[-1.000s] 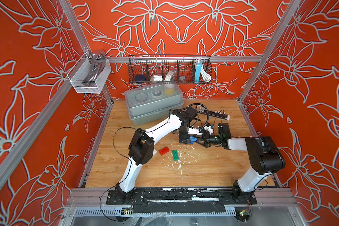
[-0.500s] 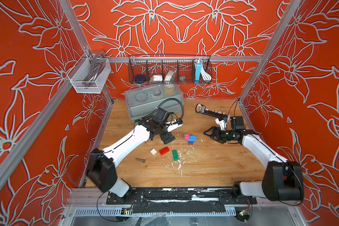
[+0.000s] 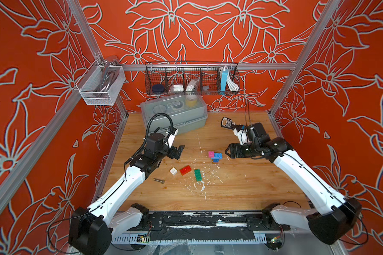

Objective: Assemble a spoon with lego
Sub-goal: Assemble the lego brick with the lego brick, then pick up the lego brick from the center of the board.

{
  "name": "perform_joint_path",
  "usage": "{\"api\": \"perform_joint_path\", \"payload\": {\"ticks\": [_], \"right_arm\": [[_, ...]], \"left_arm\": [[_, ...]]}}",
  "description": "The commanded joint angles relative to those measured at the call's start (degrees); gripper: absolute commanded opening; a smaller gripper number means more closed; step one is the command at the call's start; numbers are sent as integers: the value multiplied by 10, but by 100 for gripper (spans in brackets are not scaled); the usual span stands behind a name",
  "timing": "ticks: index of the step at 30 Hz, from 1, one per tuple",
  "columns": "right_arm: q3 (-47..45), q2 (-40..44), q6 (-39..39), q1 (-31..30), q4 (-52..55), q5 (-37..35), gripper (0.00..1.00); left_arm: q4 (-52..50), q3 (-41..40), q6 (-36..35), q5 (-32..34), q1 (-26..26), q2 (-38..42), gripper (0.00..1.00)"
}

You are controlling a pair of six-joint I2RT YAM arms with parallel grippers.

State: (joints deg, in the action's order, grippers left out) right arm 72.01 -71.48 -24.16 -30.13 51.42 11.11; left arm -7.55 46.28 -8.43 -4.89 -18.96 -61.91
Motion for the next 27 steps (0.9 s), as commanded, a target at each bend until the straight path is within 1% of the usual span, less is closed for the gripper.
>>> {"api": "perform_joint_path", "payload": {"ticks": [1, 3, 4, 5, 9, 13, 15, 18, 23, 25, 27], "right_arm": [[51, -39, -8, -67, 61, -116, 79], [78, -73, -8, -111, 71, -134, 79], [87, -91, -11, -131, 71, -139, 79], [93, -105, -12, -147, 68, -145, 78], [110, -169, -27, -203, 43, -145, 78], [134, -238, -37, -239, 29, -153, 77], [143, -265, -43, -252, 14, -152, 77], [148, -309, -56, -254, -12, -116, 77], [143, -355, -62, -259, -45, -102, 73], [142, -371, -61, -259, -54, -90, 67], [142, -387, -62, -261, -59, -79, 65]], "left_arm": [[37, -28, 52, 23, 10, 7, 98], [44, -43, 79, 58, 14, 8, 98], [47, -53, 102, 92, 17, 9, 98], [51, -60, 119, 111, 22, 11, 98], [77, -103, 157, 139, 45, 33, 98], [81, -118, 168, 155, 51, 42, 98], [80, -122, 174, 162, 51, 43, 98], [84, -130, 186, 160, 51, 39, 98], [77, -130, 192, 158, 51, 30, 98], [79, -131, 192, 156, 51, 30, 98], [78, -132, 193, 158, 51, 30, 98]]}}
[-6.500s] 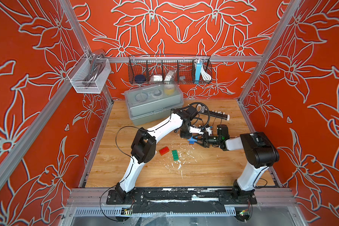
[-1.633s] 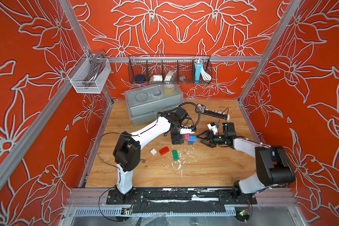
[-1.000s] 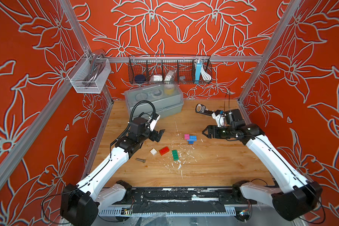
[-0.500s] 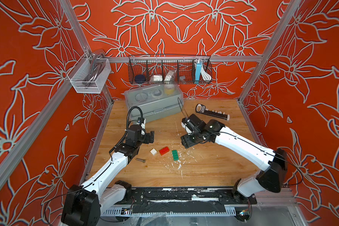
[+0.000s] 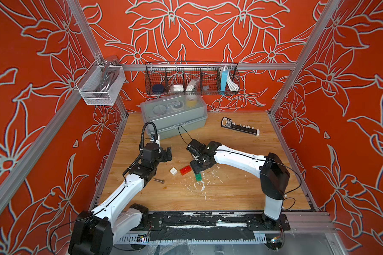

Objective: Assemble a spoon with lego
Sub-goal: Pick up the lego brick from the center of the board.

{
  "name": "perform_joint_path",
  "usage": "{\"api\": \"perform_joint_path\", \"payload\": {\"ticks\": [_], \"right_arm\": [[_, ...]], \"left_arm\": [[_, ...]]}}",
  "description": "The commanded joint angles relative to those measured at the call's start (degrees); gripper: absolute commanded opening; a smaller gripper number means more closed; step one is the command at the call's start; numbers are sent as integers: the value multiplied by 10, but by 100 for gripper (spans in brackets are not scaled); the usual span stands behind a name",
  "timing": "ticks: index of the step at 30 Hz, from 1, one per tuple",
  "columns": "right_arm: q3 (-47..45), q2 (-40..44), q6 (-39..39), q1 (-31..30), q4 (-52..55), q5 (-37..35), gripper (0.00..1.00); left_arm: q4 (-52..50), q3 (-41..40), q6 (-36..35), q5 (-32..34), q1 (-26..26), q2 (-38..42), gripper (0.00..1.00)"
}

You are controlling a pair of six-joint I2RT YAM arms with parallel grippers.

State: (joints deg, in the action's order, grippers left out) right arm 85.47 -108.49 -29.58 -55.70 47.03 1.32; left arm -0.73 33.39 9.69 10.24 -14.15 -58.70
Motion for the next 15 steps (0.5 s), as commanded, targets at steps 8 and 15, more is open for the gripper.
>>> {"api": "perform_joint_path", "payload": {"ticks": [8, 15], "right_arm": [[16, -54, -4, -20, -2, 8, 64], [23, -74, 1, -23, 21, -8, 61]], "left_arm": [[8, -2, 11, 5, 3, -7, 98], [6, -1, 10, 3, 3, -8, 98]]}}
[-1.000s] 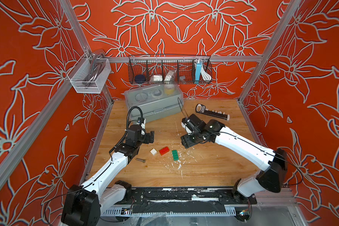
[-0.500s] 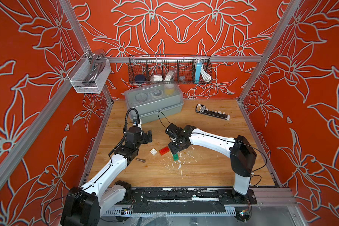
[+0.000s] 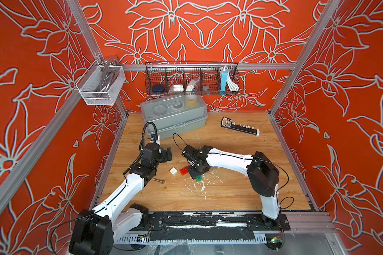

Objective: Assemble a spoon with lego
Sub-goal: Pick up the lego brick from the center of the board.

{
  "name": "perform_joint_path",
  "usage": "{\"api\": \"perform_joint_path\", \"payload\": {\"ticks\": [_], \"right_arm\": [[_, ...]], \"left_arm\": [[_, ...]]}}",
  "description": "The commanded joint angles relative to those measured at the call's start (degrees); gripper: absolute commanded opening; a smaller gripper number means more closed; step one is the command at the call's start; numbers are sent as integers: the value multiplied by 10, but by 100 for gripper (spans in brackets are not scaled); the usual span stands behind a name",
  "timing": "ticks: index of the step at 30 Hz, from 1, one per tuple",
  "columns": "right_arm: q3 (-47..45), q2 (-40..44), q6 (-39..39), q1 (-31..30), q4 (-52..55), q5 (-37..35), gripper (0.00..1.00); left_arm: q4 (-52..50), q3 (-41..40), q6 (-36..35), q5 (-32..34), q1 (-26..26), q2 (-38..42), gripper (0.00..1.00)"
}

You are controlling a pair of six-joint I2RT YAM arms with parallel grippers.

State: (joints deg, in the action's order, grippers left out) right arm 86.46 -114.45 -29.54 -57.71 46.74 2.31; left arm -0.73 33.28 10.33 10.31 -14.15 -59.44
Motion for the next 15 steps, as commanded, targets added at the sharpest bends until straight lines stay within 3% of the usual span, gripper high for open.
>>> {"api": "perform_joint_path", "payload": {"ticks": [1, 9, 15], "right_arm": [[14, -17, 1, -3, 25, -19, 61], [31, -38, 12, -8, 50, -41, 60], [36, -38, 35, -12, 63, -53, 47]], "left_arm": [[6, 0, 4, 3, 3, 0, 98], [2, 3, 3, 0, 3, 0, 98], [2, 2, 2, 1, 3, 0, 98]]}}
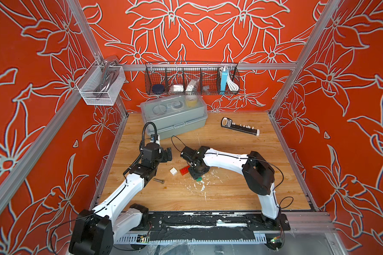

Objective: Assemble a spoon with lego
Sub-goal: Pick up the lego brick from the center of the board.

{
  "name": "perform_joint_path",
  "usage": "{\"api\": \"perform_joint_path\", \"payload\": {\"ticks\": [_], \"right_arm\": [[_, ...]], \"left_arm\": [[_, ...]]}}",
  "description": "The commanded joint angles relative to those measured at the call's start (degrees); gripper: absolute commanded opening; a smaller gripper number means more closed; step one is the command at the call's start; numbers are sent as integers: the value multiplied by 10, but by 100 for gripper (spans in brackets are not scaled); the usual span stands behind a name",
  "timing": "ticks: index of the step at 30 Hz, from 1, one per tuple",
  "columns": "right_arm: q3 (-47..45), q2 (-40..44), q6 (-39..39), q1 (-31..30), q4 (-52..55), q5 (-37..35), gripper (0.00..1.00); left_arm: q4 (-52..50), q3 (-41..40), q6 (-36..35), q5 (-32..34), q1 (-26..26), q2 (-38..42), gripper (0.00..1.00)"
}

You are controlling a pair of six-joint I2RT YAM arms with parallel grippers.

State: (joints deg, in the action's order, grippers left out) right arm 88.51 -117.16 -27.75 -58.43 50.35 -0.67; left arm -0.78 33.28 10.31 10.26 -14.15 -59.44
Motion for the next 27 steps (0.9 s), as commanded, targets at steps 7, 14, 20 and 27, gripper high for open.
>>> {"api": "perform_joint_path", "payload": {"ticks": [7, 14, 20, 27], "right_arm": [[18, -6, 80, -11, 55, -33, 33], [7, 7, 123, -15, 58, -36, 44], [-1, 4, 121, -16, 43, -32, 48], [5, -13, 130, -16, 41, -41, 42]], "left_arm": [[1, 3, 1, -1, 3, -1, 98], [-1, 4, 1, -4, 3, -1, 98], [-2, 4, 0, -2, 3, 0, 98], [-2, 4, -1, -2, 3, -1, 98]]}}
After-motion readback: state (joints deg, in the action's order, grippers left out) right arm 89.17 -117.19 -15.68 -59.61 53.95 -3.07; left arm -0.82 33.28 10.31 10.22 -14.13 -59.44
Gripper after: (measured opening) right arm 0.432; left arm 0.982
